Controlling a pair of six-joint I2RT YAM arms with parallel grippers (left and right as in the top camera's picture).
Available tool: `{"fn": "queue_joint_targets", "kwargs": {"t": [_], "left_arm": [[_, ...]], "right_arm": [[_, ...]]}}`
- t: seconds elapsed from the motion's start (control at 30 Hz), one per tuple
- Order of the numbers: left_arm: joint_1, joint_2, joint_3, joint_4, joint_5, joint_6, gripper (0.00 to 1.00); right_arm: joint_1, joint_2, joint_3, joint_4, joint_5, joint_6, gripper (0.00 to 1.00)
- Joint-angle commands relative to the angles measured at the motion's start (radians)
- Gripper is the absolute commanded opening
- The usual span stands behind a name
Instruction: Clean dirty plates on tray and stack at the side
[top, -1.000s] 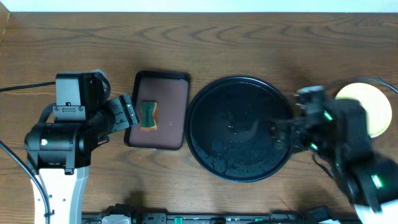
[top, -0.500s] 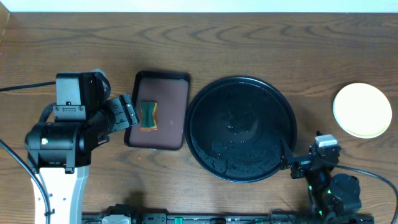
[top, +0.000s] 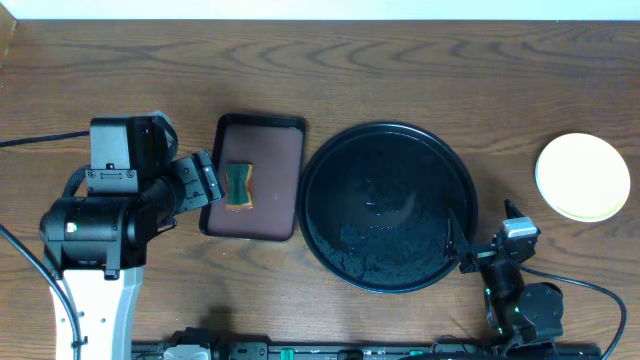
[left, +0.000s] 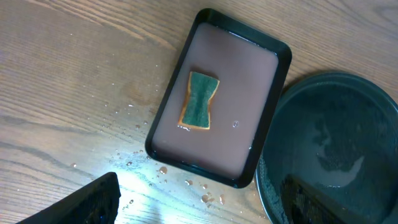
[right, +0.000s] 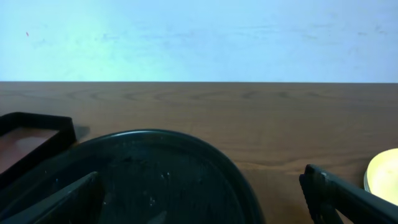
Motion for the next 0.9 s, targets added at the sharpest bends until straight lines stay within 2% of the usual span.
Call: {"fn": "queue_joint_targets", "kwargs": {"t": [0.0,0.47,0.53,0.57,0.77,0.87], "left_arm": [[0.005,0.0,0.011,-0.003,-0.008,0.002,0.83],[0.005,-0.037,-0.029,-0.003,-0.012,0.003,0.83],[0.005,-0.106,-0.066,0.038,-0.093,0.005,0.83],[0.005,-0.156,-0.102,0.074,-0.1,0.006,0.83],[0.005,-0.54,-0.523,0.577,-0.102,0.002,0.83],[0.005,-0.692,-0.709,0.734,-0.103,0.002,0.83]], "right_arm": [[-0.012,-0.005,-0.005,0.002,0.003,0.013,0.99],[-0.013,-0.005,-0.005,0.002,0.003,0.013,0.99],[-0.013,-0.005,-0.005,0.002,0.003,0.013,0.99],[-0.013,-0.005,-0.005,0.002,0.003,0.013,0.99],[-0.013,-0.005,-0.005,0.002,0.003,0.013,0.99],[-0.013,-0.005,-0.005,0.002,0.003,0.013,0.99]]}}
